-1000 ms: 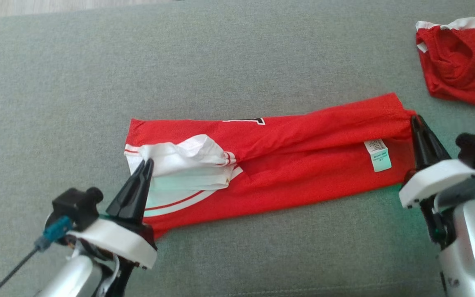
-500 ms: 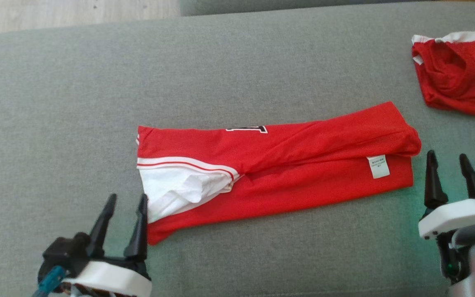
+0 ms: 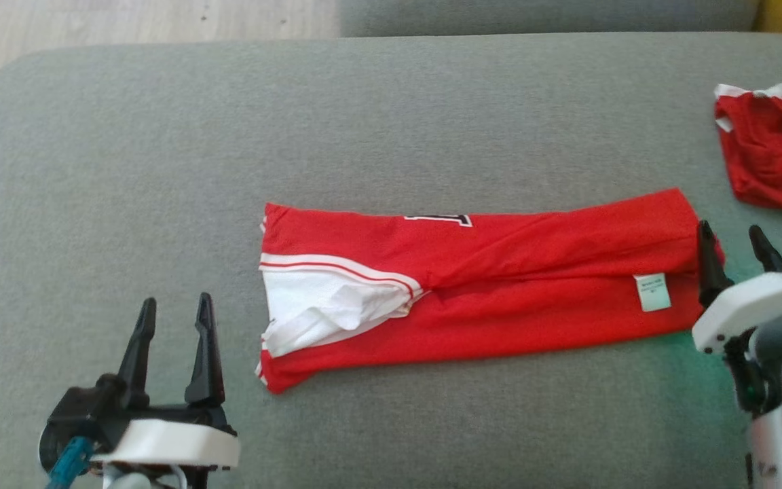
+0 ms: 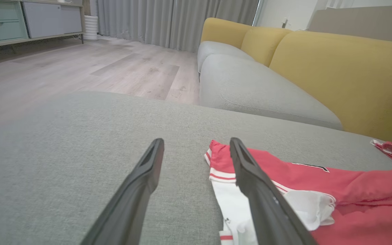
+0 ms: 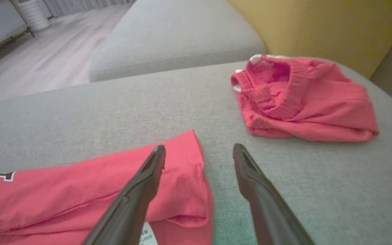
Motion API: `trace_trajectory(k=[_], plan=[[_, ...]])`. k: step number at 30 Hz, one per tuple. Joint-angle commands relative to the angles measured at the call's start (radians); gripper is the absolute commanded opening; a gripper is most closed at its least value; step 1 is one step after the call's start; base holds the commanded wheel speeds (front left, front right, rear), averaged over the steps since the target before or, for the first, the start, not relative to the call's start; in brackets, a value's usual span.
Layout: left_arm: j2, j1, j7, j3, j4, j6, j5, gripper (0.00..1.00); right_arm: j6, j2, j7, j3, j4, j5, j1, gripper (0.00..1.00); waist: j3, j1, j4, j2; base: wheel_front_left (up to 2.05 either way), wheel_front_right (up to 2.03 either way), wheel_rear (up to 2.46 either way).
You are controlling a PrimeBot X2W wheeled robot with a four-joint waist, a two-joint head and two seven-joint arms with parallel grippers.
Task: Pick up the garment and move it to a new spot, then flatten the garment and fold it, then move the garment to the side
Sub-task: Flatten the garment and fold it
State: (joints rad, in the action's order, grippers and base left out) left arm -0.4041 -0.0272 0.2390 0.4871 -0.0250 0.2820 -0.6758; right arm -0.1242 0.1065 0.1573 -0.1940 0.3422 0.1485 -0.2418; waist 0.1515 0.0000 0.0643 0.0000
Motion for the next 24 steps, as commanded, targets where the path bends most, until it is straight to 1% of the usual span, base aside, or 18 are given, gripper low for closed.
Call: trace_trajectory(k=[1,2,3,7,11,12,13,14,15,16,17,24], plan=[[-0.021,-0.023,0.01,-0.049,-0.03,0.01,0.012,1.0,-0.007,0.036,0.026,0.023,0.024,-0.013,-0.048,1.0,0.005,0.0,0.022,0.0,0.0,0.0,0.0],[-0.021,-0.022,0.011,-0.052,-0.031,0.011,0.012,1.0,-0.007,0.044,0.042,0.023,0.053,-0.015,-0.054,1.0,0.007,0.0,0.029,0.0,0.0,0.0,0.0],[-0.021,-0.022,0.011,-0.052,-0.031,0.011,0.012,1.0,-0.007,0.044,0.042,0.023,0.053,-0.015,-0.054,1.0,0.007,0.0,0.029,0.0,0.0,0.0,0.0],[-0.024,-0.014,0.013,-0.06,-0.033,0.015,0.012,1.0,-0.007,0.073,0.097,0.04,0.149,-0.015,-0.057,1.0,0.011,0.0,0.055,0.0,0.0,0.0,0.0],[-0.028,-0.005,0.014,-0.066,-0.037,0.019,0.013,1.0,-0.007,0.087,0.119,0.064,0.189,0.011,-0.046,1.0,0.01,0.0,0.067,0.0,0.0,0.0,0.0],[-0.029,-0.004,0.014,-0.067,-0.037,0.02,0.013,1.0,-0.007,0.089,0.118,0.066,0.19,0.015,-0.043,0.92,0.009,0.0,0.068,0.0,0.0,0.0,0.0],[-0.03,-0.002,0.014,-0.067,-0.038,0.021,0.014,1.0,-0.007,0.089,0.119,0.069,0.19,0.019,-0.04,0.64,0.008,0.0,0.068,0.0,0.0,0.0,0.0],[-0.031,-0.001,0.015,-0.068,-0.038,0.021,0.015,1.0,-0.007,0.088,0.122,0.073,0.191,0.022,-0.038,0.45,0.006,0.0,0.067,0.0,0.0,0.0,0.0],[-0.033,-0.001,0.015,-0.068,-0.038,0.021,0.016,1.0,-0.007,0.089,0.123,0.077,0.192,0.026,-0.037,0.32,0.004,0.0,0.064,0.0,0.0,0.0,0.0],[-0.033,-0.001,0.015,-0.067,-0.038,0.022,0.016,1.0,-0.007,0.089,0.125,0.082,0.195,0.029,-0.038,0.15,0.001,0.0,0.061,0.0,0.0,0.0,0.0],[-0.034,-0.001,0.014,-0.066,-0.038,0.022,0.018,1.0,-0.007,0.09,0.127,0.087,0.199,0.033,-0.039,0.0,-0.001,0.0,0.056,0.0,0.0,0.0,0.0],[-0.035,-0.008,0.006,-0.054,-0.039,0.022,0.023,1.0,-0.007,0.102,0.099,0.089,0.206,0.062,-0.078,0.0,-0.018,0.0,0.018,0.0,0.0,0.0,0.0]])
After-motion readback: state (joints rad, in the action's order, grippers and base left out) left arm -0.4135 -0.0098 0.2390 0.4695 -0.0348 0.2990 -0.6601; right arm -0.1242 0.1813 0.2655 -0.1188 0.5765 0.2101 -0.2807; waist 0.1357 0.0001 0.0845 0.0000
